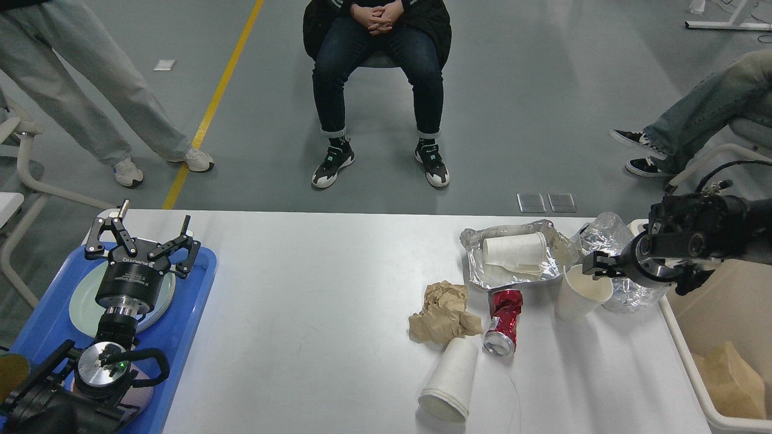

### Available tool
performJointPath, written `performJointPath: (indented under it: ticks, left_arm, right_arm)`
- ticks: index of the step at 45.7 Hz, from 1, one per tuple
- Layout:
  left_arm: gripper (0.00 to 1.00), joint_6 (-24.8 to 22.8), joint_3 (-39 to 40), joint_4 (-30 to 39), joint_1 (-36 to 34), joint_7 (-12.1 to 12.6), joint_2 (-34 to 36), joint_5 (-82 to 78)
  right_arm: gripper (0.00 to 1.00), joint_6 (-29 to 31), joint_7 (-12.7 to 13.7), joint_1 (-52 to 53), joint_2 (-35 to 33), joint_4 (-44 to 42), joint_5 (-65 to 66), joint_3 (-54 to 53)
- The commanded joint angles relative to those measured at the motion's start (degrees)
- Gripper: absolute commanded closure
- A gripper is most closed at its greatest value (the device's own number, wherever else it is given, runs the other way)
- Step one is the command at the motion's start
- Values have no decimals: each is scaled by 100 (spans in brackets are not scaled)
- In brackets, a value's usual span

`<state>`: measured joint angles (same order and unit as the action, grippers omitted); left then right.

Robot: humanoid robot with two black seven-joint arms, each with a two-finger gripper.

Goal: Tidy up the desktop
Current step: 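Move the right gripper to the crumpled foil and grasp it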

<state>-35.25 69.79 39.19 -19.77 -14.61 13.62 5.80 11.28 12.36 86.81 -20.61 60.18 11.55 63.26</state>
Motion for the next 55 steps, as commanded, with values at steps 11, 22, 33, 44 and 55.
performJointPath:
  ticks: [11,22,33,44,55]
  left_arm:
    - [4,1,-9,0,-9,-7,0,0]
    - [4,1,-1,0,-9,-7,0,0]
    - [4,1,0,0,0,2,0,0]
    - [4,1,0,0,-9,2,0,0]
    - [4,1,0,0,-9,2,0,0]
  right_arm:
    - [17,-214,3,-894,224,-797,-48,-428]
    - [70,-284,21,-1114,233,-841,-127,-595]
    - [100,-302,21,-1140,338,-806,-127,-604]
    - [100,-293,21,-1105,339,-779,-338,-604]
    - [100,-144,21,-982,251,-666,-382,-604]
